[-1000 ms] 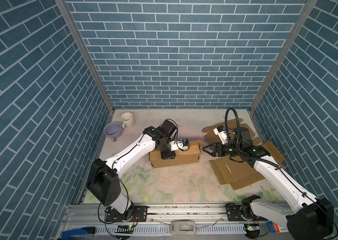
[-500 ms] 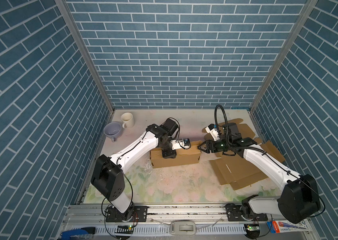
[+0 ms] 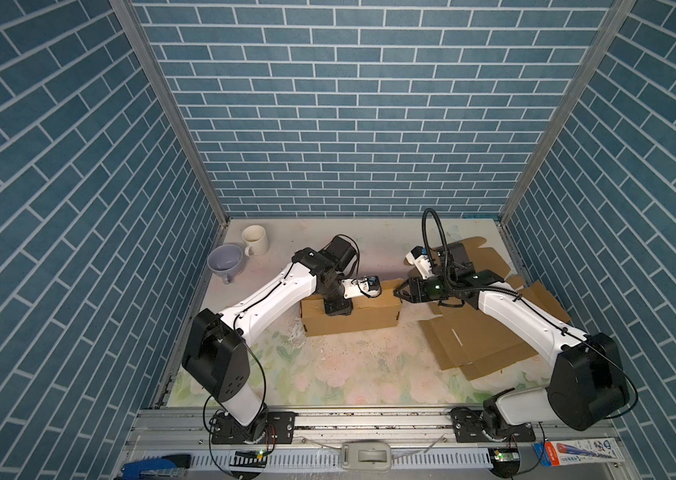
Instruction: Fold the paper box
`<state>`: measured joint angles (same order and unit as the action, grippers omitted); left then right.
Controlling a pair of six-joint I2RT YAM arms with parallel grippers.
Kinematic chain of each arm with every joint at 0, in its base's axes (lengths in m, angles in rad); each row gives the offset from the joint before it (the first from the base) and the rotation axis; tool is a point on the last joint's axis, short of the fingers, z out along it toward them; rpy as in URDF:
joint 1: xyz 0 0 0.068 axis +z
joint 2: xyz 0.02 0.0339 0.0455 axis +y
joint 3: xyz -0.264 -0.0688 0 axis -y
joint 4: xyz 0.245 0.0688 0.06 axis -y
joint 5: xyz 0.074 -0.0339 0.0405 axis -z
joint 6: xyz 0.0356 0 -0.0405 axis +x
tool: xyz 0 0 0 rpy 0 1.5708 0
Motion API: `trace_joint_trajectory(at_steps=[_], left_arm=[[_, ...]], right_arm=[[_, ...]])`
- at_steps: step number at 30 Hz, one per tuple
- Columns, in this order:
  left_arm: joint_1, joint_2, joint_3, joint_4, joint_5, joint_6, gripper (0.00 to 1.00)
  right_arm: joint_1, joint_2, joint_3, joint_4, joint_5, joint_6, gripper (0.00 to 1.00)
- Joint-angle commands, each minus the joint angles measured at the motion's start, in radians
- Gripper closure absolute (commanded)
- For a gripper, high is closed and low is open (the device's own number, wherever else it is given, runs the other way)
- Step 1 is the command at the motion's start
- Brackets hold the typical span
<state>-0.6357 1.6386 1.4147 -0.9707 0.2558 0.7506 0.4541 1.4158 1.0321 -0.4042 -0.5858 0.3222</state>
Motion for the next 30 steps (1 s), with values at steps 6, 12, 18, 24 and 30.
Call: trace_joint_trajectory(at_steps=[6,12,18,24,30], left_arm=[[0.007,0.074,-0.031,-0.028,-0.003,0.025,0.54],[0.008,0.078,-0.025,-0.028,-0.001,0.027,0.54],[0.008,0.074,-0.032,-0.026,-0.002,0.027,0.54],[0.007,0.064,-0.038,-0.022,-0.001,0.030,0.55],[0.006,0.068,-0.033,-0.020,0.002,0.030,0.55]], right_arm=[[-0.003,-0.059,0.076,-0.092,0.110,-0.080,0.42],[-0.003,-0.016,0.084,-0.124,0.075,-0.063,0.33],[-0.002,0.038,0.047,-0.046,0.044,0.021,0.38],[-0.002,0.092,0.073,-0.122,0.125,-0.021,0.48],[-0.011,-0.035,0.166,-0.212,0.122,-0.104,0.38]])
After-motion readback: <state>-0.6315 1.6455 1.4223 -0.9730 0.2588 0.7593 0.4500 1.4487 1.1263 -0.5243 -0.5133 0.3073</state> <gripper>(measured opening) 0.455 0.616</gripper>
